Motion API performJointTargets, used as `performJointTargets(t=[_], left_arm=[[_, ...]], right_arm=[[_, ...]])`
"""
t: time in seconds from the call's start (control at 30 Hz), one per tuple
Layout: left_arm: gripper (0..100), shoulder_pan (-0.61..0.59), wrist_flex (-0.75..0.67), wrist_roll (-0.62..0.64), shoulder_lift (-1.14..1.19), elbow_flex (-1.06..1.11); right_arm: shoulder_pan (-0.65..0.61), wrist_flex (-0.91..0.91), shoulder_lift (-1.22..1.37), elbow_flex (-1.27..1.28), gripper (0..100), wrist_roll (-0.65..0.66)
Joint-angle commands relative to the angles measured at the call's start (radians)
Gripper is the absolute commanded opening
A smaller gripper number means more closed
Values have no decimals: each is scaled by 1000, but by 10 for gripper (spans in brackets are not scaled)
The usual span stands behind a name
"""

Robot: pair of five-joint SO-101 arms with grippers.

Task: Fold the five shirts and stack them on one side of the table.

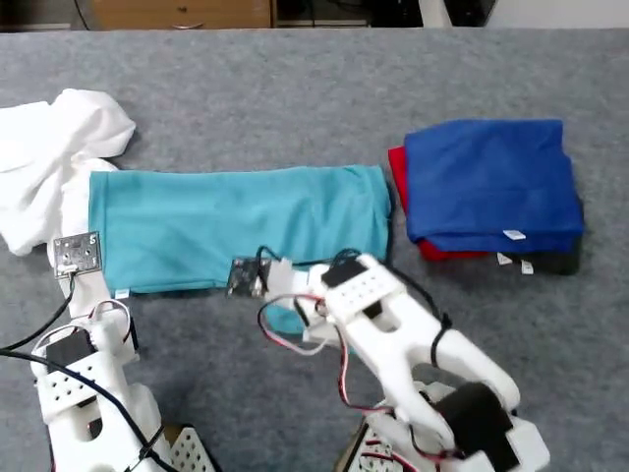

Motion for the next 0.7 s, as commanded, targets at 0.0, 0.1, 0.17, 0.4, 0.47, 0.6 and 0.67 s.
performJointTargets(t=[0.0,0.1,0.17,0.4,0.47,0.6,0.67], left_arm=[[19,-9,6,-2,-16,-5],[19,-9,6,-2,-16,-5],[19,-9,6,-2,-15,-5],[19,-9,6,-2,-12,-5],[19,-9,6,-2,-12,-5],[19,-9,6,-2,-15,-5],[19,-9,6,-2,-15,-5]], right_arm=[[85,46,71,-131,2,0],[93,199,154,-314,2,21],[93,313,211,-447,2,68],[93,634,433,-951,2,229],[94,706,506,-1096,2,269],[105,770,664,-1354,2,308],[110,775,748,-1458,2,336]])
